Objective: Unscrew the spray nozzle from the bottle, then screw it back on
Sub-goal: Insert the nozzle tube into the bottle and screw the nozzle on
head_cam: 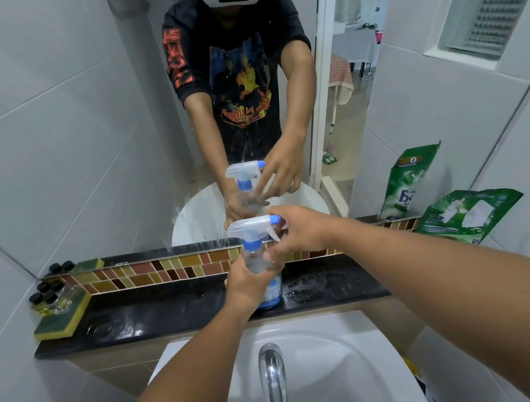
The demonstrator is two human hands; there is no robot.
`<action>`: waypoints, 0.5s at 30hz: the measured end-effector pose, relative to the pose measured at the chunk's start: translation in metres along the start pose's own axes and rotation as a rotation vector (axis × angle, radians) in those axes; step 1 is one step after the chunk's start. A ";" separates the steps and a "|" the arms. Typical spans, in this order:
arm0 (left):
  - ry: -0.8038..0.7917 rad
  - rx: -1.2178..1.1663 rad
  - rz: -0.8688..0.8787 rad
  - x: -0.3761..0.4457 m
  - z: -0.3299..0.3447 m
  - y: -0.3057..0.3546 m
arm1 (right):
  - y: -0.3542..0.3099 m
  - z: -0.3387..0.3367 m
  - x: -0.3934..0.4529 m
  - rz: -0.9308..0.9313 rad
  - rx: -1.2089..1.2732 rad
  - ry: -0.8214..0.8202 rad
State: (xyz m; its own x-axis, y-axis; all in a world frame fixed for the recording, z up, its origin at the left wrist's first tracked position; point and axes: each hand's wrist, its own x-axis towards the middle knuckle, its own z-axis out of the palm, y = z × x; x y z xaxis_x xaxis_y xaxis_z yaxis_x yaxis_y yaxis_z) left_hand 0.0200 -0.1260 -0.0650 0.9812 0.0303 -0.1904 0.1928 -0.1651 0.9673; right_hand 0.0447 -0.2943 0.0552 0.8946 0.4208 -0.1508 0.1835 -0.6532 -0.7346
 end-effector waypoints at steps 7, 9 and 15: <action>-0.285 0.156 0.016 0.003 -0.032 -0.001 | 0.071 0.045 -0.029 0.316 -0.050 -0.083; -0.307 0.214 -0.014 0.003 -0.042 -0.003 | 0.077 0.057 -0.026 0.335 -0.013 -0.097; -0.313 0.521 -0.065 0.003 -0.059 -0.011 | 0.083 0.083 -0.008 0.316 0.119 -0.013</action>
State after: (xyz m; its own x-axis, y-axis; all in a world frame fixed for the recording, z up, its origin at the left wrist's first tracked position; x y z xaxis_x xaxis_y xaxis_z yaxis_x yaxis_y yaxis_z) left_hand 0.0211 -0.0655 -0.0663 0.9053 -0.2214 -0.3625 0.1481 -0.6353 0.7579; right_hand 0.0192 -0.2989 -0.0595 0.8942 0.2174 -0.3914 -0.1520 -0.6748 -0.7221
